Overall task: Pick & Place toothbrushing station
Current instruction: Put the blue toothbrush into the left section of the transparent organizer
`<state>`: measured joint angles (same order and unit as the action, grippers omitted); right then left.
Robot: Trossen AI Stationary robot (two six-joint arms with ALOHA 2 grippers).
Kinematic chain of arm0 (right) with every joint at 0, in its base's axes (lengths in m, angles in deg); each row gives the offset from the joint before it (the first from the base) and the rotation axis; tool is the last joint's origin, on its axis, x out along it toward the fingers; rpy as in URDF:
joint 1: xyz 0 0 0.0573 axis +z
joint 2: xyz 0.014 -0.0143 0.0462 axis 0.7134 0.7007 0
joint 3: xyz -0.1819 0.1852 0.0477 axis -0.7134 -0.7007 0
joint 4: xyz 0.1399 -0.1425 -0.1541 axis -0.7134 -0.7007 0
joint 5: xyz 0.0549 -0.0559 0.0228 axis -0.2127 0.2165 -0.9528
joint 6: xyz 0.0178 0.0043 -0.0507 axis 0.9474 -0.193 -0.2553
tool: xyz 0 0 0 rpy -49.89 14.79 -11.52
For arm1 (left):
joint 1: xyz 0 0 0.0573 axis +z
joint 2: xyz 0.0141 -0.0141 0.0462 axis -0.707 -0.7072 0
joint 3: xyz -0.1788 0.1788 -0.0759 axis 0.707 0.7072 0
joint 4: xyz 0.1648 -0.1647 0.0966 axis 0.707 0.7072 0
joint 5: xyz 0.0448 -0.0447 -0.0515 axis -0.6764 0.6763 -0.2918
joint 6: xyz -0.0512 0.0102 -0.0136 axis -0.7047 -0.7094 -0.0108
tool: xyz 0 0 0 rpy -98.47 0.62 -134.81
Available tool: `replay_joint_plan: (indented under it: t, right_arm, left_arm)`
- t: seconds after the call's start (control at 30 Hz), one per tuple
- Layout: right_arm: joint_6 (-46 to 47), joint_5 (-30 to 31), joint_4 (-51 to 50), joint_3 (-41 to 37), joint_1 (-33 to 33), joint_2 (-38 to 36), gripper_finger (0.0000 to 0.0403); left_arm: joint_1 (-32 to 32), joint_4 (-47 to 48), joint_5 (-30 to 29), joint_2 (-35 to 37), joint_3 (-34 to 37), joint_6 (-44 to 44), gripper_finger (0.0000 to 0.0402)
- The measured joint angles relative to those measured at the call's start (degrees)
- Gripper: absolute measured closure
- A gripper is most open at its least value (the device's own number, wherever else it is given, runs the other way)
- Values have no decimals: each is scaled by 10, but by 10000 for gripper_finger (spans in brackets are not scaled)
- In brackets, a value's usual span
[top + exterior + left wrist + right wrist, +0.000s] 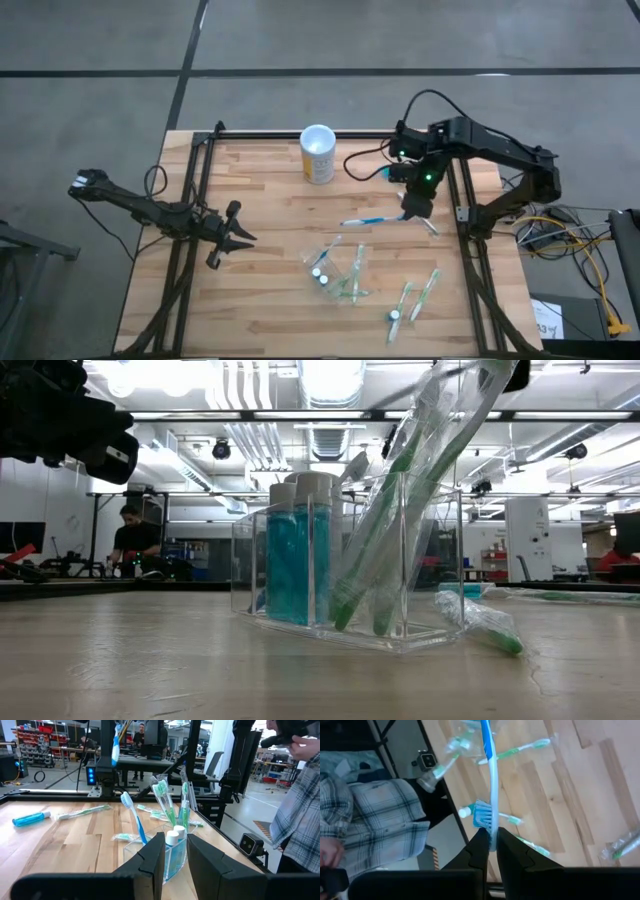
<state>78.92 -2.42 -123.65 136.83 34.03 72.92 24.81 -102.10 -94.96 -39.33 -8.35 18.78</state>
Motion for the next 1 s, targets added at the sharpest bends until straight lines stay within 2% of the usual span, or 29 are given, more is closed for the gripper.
replay_joint_plan:
  t: [0.2, 0.63, 1.0]
  right_arm:
    - [0, 0, -1, 42, 20, 44, 380]
    - [1, -27, 1, 60, 49, 118, 380]
    - [-1, -19, -2, 138, 43, 191, 380]
  left_arm:
    - [0, 0, 0, 0, 0, 0, 316]
    - [0, 0, 0, 0, 0, 0, 316]
    - [0, 0, 0, 0, 0, 0, 316]
